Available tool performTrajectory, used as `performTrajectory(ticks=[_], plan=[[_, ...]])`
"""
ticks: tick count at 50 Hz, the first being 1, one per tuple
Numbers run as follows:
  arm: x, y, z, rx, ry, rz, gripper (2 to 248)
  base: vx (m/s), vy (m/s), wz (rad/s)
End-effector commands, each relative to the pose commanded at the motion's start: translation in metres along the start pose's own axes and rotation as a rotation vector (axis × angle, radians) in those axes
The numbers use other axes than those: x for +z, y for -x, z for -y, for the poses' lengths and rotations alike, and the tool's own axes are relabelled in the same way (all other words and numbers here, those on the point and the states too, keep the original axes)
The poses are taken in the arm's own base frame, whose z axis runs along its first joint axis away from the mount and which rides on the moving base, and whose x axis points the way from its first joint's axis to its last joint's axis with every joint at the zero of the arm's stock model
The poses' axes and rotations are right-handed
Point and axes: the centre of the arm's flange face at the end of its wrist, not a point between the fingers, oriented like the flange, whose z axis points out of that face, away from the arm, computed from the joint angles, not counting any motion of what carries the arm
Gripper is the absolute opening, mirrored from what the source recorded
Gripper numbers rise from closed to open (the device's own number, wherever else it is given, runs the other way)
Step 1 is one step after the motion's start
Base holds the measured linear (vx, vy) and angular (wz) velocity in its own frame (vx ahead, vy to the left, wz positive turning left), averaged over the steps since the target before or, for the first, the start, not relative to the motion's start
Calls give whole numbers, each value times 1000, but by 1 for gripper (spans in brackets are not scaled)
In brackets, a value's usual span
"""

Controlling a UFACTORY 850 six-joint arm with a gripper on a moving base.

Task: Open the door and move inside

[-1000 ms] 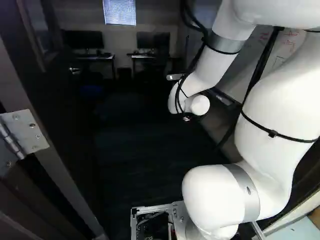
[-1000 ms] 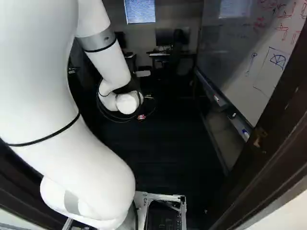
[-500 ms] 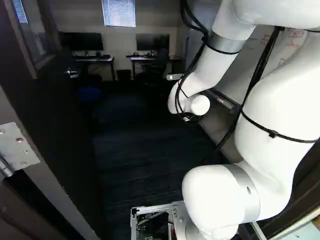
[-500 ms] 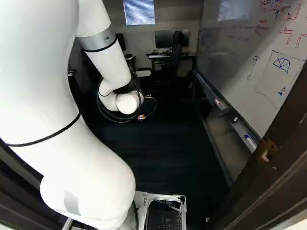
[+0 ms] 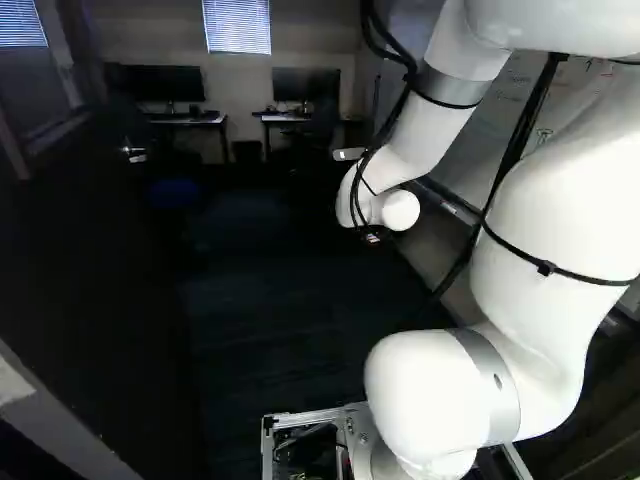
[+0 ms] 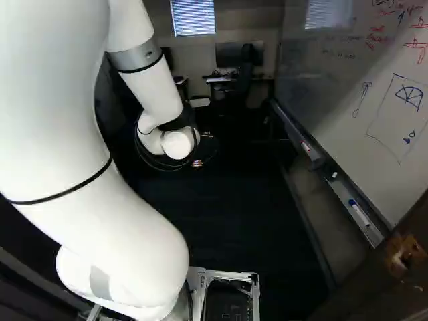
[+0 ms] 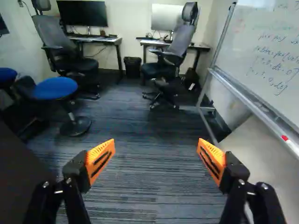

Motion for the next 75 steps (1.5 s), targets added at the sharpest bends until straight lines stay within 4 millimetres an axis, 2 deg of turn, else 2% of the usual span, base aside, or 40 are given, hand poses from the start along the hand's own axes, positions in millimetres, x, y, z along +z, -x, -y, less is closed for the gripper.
performTrajectory(ticks=[75], plan=[[0,0,0,0,0,0,247,141,4,-3]])
